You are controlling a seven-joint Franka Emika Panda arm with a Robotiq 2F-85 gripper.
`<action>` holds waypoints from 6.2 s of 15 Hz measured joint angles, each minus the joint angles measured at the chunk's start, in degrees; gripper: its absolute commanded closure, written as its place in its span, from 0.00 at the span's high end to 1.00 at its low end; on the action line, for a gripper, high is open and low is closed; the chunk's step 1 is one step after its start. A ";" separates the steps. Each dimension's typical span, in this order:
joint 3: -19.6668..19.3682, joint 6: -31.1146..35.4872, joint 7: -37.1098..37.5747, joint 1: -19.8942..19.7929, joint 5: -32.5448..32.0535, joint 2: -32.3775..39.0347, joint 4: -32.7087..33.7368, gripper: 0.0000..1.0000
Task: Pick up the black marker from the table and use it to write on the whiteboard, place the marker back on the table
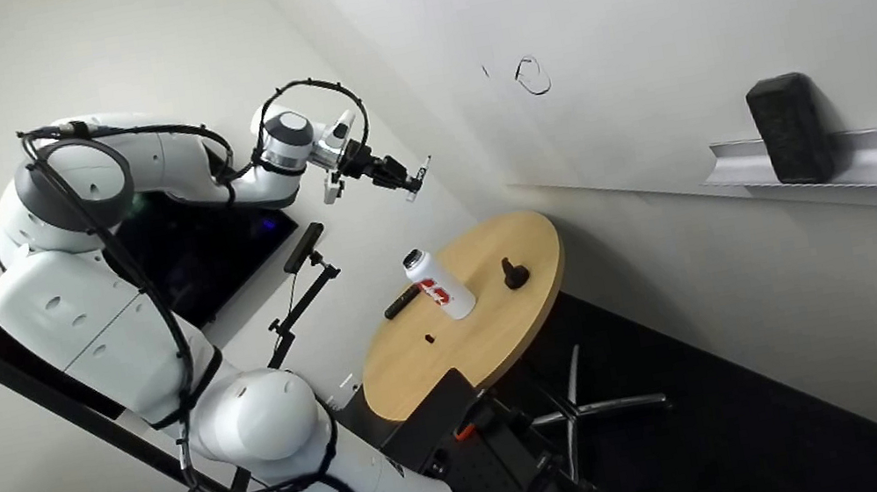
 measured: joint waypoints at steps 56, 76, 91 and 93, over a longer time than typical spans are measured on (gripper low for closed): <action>-4.87 -34.39 -20.59 7.36 -21.19 35.78 64.37 0.06; -6.57 -44.19 -21.13 7.37 -21.12 38.23 72.39 0.06; -5.50 -42.40 -25.36 9.93 -22.90 39.61 71.87 0.06; -4.58 -42.40 -25.27 10.47 -22.61 37.00 68.06 0.06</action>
